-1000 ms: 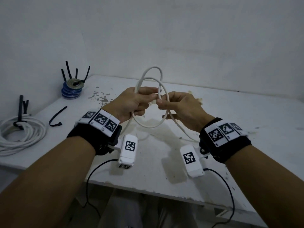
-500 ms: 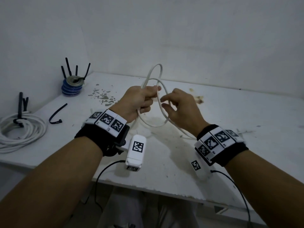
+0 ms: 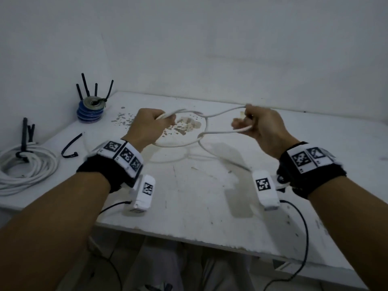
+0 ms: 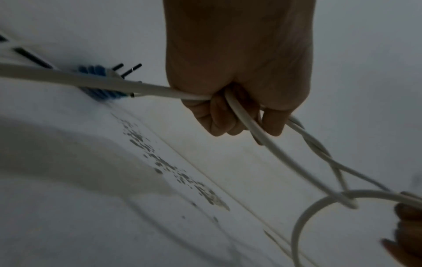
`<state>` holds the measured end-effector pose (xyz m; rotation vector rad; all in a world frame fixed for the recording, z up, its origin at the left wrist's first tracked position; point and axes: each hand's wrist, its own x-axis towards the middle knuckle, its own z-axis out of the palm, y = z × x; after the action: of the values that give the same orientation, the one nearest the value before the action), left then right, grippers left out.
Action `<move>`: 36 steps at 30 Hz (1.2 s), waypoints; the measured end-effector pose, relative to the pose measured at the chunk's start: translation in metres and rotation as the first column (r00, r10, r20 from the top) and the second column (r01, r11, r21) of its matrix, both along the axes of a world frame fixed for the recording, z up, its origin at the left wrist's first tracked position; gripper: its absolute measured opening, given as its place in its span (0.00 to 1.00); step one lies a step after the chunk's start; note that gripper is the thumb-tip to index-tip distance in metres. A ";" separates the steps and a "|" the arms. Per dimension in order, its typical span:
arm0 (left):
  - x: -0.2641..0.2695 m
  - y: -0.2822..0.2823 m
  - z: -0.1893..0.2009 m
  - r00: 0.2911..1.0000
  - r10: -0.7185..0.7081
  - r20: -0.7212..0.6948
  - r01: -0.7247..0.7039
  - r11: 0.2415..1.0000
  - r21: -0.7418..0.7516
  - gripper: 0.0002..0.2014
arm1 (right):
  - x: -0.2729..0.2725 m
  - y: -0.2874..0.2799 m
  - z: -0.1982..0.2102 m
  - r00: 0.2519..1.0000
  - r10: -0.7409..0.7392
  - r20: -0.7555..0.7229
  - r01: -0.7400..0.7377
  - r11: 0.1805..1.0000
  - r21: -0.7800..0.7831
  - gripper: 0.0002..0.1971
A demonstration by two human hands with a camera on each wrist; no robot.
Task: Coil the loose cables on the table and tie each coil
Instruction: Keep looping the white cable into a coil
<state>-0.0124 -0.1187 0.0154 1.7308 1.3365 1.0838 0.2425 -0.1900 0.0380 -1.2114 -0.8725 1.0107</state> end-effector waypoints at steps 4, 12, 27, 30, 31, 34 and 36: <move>-0.015 0.002 -0.005 0.986 -0.115 -0.117 0.112 0.993 -0.037 0.11 | 0.025 -0.008 -0.002 0.901 -0.081 0.425 0.062 0.996 0.059 0.11; 0.015 -0.004 0.001 0.982 -0.185 0.037 0.188 0.970 -0.155 0.20 | 0.018 -0.003 -0.017 0.533 -0.114 0.838 -0.045 0.986 0.162 0.06; 0.013 -0.006 0.002 0.938 -0.102 0.330 0.178 0.962 -0.208 0.17 | 0.010 -0.020 -0.028 0.248 -0.233 0.940 0.212 0.960 0.182 0.40; 0.017 -0.011 -0.006 0.950 -0.071 0.305 0.151 0.957 -0.247 0.17 | -0.017 -0.019 -0.012 0.159 -0.157 0.975 -0.007 0.987 0.160 0.22; 0.017 -0.012 -0.008 0.951 -0.066 0.302 0.148 0.955 -0.257 0.17 | -0.022 -0.018 -0.009 0.125 -0.037 0.992 -0.106 0.993 0.050 0.17; 0.016 -0.016 -0.009 0.945 -0.064 0.320 0.158 0.948 -0.277 0.17 | -0.043 -0.019 -0.008 -0.025 0.426 0.904 -0.298 0.860 -0.414 0.14; 0.015 -0.018 -0.008 0.929 -0.072 0.364 0.187 0.938 -0.292 0.17 | -0.055 -0.019 -0.018 -0.147 0.576 0.804 -0.291 0.751 -0.592 0.17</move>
<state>0.0025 -0.1366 0.0075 1.2955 1.0863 0.9773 0.1877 -0.2091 0.0197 -1.8811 -2.6053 0.5702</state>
